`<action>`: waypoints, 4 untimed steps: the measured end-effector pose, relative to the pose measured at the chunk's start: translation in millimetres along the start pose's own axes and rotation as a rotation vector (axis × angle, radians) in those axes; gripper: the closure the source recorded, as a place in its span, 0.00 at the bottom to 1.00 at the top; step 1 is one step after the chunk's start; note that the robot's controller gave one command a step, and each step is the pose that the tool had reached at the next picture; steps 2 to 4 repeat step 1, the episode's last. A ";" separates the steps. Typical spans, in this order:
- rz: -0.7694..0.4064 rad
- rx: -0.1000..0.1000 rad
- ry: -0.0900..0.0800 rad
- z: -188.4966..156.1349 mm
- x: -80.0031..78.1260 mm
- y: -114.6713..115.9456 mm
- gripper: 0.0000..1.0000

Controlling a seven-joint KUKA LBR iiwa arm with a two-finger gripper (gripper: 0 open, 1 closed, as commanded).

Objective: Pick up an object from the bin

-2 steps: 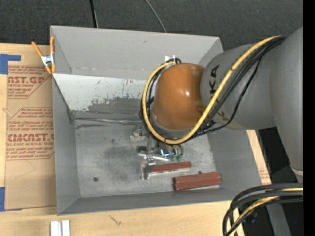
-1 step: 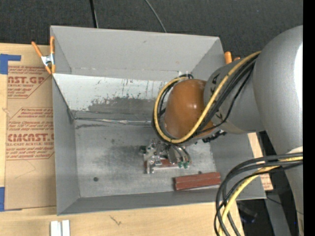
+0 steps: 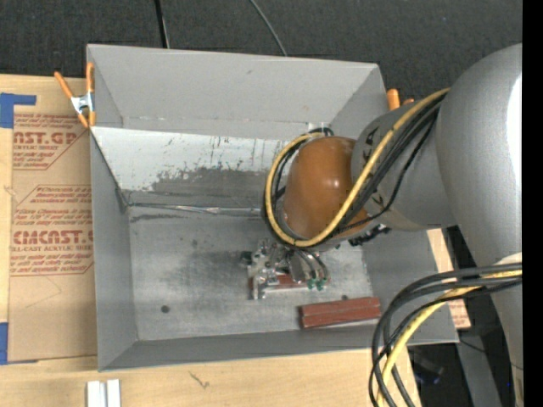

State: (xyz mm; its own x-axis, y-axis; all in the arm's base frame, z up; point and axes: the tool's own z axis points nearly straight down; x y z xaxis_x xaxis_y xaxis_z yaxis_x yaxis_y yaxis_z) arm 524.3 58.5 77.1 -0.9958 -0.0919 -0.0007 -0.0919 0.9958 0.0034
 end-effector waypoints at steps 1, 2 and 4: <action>0.002 0.003 -0.002 -128.8 -10.7 -2.9 1.00; 0.002 0.003 -0.002 -128.8 -10.7 -2.9 1.00; 0.002 0.003 -0.002 -128.8 -10.7 -2.9 1.00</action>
Offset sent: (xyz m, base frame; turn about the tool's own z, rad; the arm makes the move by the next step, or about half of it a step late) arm 0.0000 0.0000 0.0000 0.0000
